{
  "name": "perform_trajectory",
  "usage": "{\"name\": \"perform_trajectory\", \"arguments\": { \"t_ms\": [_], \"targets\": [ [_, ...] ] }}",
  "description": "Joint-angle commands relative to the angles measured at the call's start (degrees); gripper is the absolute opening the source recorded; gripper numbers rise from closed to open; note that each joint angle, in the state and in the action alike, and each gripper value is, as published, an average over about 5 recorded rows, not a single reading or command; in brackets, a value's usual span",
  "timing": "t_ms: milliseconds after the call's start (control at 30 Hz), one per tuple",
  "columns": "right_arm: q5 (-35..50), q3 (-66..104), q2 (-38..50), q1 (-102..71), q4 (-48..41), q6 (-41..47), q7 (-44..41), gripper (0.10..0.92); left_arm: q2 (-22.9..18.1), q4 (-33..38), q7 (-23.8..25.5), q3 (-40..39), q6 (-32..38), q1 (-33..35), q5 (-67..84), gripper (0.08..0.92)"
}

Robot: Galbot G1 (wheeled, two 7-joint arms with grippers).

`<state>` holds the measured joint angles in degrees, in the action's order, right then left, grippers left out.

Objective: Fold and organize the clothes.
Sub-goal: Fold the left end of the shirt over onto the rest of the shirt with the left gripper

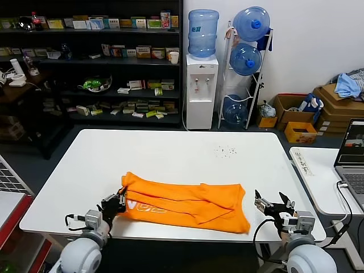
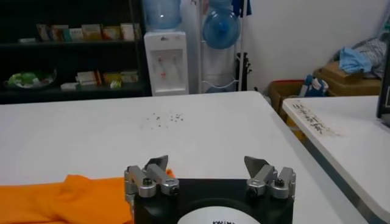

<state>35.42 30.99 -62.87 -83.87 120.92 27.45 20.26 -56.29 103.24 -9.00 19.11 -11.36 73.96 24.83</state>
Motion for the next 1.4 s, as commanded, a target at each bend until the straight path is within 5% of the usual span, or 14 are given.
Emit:
{"name": "perform_trajectory", "arguments": {
  "t_ms": [33, 267, 433, 700, 833, 1033, 1400],
  "targets": [
    [-0.13, -0.90, -0.26, 0.95, -0.58, -0.13, -0.04, 0.823, 11.29, -12.27, 2.98, 10.50, 2.02, -0.70, -4.90, 0.118],
    [-0.37, -1.97, -0.56, 2.03, -1.71, -0.31, -0.05, 0.823, 14.11, -18.78, 5.15, 17.94, 4.48, 0.67, -13.36, 0.118],
    [-0.67, -2.77, -0.80, 2.60, -2.28, -0.20, 0.14, 0.823, 12.67, -15.99, 5.16, 19.86, 5.46, 2.43, -15.78, 0.118],
    [-1.64, -3.10, -1.84, 2.47, -3.43, -0.03, 0.48, 0.823, 6.39, 7.55, 1.13, 11.33, -2.62, 8.16, 12.00, 0.118],
    [-2.03, -2.73, -2.46, 1.84, -4.21, -0.08, 0.58, 0.823, 1.28, 13.54, -3.08, 5.23, -7.05, 6.00, 24.43, 0.118],
    [-2.46, -2.46, -3.47, 1.22, -4.94, -0.15, 0.64, 0.823, -4.52, 13.91, -8.14, -0.10, -9.11, 0.47, 33.10, 0.118],
    [-2.79, -3.13, -4.40, 2.08, -5.63, 0.00, 0.81, 0.823, -10.42, 11.01, -10.11, -5.83, -9.33, -4.18, 31.20, 0.118]
  ]
}}
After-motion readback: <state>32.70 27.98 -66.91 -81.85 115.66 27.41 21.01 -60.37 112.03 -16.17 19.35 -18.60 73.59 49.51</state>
